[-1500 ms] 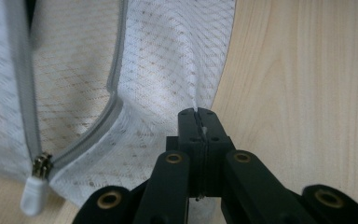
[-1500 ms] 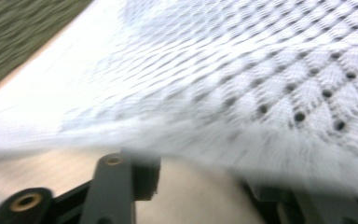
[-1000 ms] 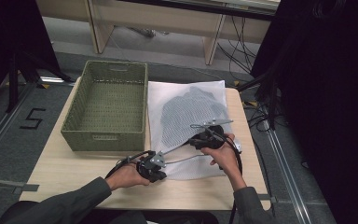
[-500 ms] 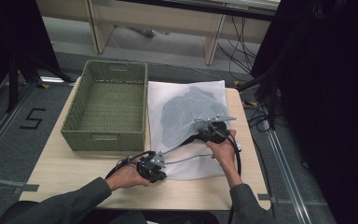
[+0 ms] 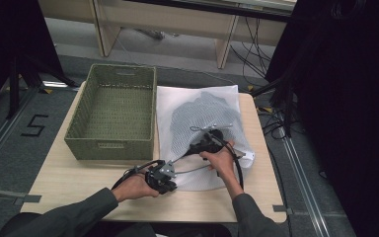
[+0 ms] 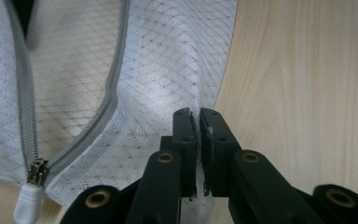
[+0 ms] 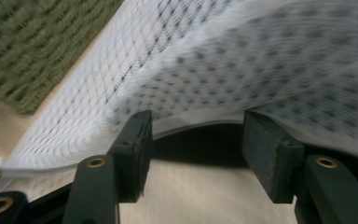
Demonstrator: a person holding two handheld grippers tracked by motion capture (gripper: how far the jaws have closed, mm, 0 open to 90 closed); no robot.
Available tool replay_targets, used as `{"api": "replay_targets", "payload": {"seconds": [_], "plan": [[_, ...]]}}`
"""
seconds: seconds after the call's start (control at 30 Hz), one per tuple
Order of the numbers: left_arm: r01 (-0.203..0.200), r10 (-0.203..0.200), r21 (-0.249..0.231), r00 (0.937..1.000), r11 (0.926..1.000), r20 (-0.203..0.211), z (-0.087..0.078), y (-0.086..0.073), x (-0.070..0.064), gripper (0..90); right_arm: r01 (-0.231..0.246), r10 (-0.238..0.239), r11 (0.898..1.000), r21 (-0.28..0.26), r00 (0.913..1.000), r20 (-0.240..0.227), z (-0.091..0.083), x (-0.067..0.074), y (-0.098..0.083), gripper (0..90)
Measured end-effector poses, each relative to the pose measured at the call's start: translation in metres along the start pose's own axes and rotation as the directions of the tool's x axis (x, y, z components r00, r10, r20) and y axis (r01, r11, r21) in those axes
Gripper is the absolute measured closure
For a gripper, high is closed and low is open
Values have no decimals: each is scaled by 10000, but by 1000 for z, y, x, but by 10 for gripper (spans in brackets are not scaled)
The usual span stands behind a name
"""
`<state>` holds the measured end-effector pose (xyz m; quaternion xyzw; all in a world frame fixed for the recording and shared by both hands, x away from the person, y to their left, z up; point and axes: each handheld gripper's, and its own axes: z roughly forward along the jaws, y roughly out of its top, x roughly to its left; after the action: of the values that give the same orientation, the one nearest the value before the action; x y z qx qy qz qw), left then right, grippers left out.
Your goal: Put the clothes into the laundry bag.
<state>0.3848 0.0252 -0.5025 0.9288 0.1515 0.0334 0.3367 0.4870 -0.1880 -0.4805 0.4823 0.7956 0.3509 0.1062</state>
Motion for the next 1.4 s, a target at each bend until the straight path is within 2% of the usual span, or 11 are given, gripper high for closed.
{"api": "replay_targets", "payload": {"seconds": [0.1,0.13,0.17,0.2,0.3,0.6,0.7,0.93,1.03,1.23,1.4], "plan": [[-68,68,6,10000,10000,-11,0,0,0,839,379,-410,9990,240,9883,1468,19,-1,7,504],[58,-58,-3,10000,10000,5,0,0,-1,839,379,-410,9990,240,9883,1468,19,-1,7,504],[-28,28,-10,10000,10000,12,1,0,-1,840,457,-437,9989,-75,9836,1748,23,-5,7,624],[-28,28,-10,10000,10000,12,1,0,-1,845,457,-437,9989,-75,9836,1748,23,-5,7,624],[49,-49,-5,10000,10000,18,1,0,-1,867,933,-863,9951,-315,9802,1782,23,-12,7,900],[63,-63,-12,10000,10000,-20,1,0,-1,870,1645,-1522,9837,-726,9767,1516,-4,-15,13,900],[-184,184,-24,9997,9998,-135,0,1,-2,869,2229,-2039,9669,-1242,9676,1488,-26,-10,15,860],[-268,268,300,9996,9992,4,-2,3,-3,821,3089,-2919,9305,-1971,9500,1105,-47,-4,31,510],[-233,234,63,9997,9997,-40,-10,5,-2,785,3796,-3776,9046,-1941,9247,483,-42,-6,39,490],[18,-30,-505,9997,9987,-251,-39,3,4,724,4149,-4255,9000,-1335,9028,-629,-25,-3,35,419],[213,-232,-700,9994,9973,-268,-55,-5,5,703,4351,-4383,8970,-783,8983,-297,-12,-6,27,372]]}}
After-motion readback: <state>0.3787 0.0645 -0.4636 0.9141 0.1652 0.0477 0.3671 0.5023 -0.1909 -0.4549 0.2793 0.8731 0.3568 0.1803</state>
